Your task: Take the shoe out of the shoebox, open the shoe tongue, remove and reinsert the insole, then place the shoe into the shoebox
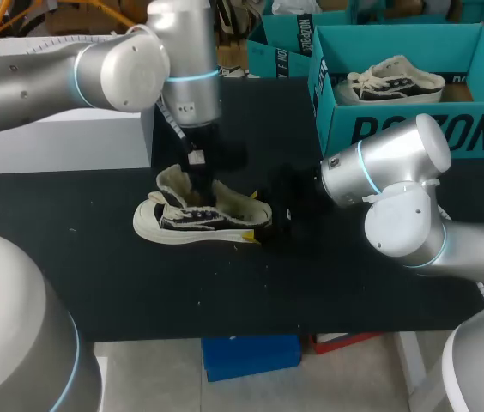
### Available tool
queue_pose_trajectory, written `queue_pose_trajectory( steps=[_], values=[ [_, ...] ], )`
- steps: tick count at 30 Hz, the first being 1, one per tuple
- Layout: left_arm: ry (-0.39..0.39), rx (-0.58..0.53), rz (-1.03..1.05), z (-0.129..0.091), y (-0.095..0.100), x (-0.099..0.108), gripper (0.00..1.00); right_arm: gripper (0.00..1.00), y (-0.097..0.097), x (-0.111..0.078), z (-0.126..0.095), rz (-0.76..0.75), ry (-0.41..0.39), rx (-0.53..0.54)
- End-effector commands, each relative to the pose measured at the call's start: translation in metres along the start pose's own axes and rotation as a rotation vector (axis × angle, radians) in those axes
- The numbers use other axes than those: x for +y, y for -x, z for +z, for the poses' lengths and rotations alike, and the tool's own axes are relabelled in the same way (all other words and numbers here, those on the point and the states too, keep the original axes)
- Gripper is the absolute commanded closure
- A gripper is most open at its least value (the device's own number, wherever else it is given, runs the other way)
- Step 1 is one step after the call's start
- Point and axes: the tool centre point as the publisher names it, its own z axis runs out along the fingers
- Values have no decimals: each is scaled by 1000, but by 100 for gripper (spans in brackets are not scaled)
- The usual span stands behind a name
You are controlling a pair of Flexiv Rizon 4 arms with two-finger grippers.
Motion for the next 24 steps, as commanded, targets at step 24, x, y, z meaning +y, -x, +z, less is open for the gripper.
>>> queue_pose_trajectory(
  steps=[24],
  values=[
    [0, -15, -15, 25, 5, -2, 100, 100, 1, 0, 0, 1, 0, 1]
  ],
)
